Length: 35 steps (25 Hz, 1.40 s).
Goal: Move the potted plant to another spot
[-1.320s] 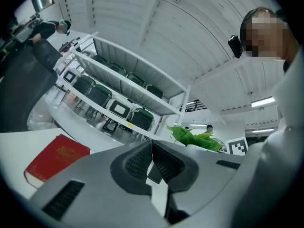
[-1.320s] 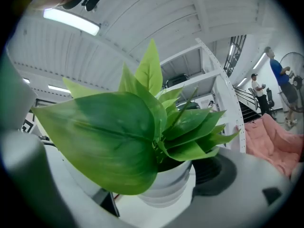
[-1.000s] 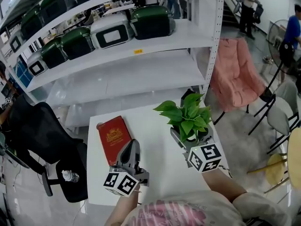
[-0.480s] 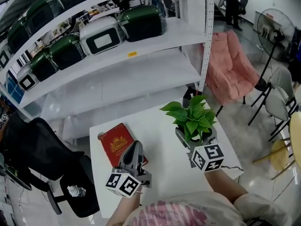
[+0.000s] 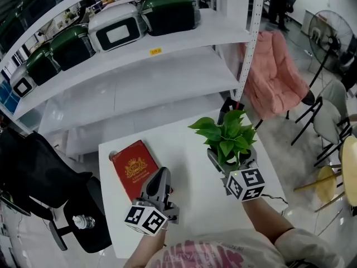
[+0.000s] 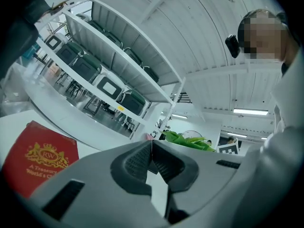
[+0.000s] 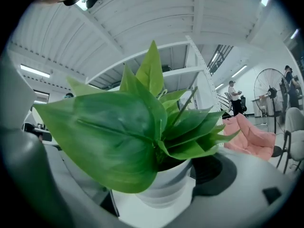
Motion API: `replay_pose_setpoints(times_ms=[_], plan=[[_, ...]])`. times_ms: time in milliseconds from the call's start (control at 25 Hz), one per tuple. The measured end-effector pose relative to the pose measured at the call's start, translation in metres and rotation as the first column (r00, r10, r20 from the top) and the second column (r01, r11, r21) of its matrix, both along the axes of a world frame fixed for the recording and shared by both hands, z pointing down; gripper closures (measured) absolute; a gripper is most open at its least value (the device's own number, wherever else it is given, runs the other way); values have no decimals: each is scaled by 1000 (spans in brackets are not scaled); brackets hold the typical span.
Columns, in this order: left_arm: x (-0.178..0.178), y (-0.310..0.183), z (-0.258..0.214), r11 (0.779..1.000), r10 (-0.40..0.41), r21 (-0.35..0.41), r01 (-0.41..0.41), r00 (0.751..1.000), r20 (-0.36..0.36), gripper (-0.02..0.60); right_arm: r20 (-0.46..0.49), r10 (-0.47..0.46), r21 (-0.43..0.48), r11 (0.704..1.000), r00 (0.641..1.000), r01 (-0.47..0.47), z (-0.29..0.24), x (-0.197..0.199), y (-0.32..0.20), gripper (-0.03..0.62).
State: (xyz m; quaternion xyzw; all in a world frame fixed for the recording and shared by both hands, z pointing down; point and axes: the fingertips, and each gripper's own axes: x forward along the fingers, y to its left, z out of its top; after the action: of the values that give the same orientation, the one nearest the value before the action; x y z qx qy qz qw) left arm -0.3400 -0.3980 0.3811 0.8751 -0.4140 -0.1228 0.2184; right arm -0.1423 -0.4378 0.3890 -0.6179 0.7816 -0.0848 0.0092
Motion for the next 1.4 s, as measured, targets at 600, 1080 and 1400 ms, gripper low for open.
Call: replay_pose_setpoints(times_ms=[600,1080,1400], plan=[[11,-9,43,982,-151,-109,155,988,45,557,-10,-155,-11,988,988,155,36,9,-78,77],[6,2,69,942,-277,-163,293,954,112,557,27,-242,-36,969,970,243,84,5,-107,77],[2,6,78,931,-299,-175,320,945,135,557,8,-264,-45,963,964,264,105,3,-110,75]])
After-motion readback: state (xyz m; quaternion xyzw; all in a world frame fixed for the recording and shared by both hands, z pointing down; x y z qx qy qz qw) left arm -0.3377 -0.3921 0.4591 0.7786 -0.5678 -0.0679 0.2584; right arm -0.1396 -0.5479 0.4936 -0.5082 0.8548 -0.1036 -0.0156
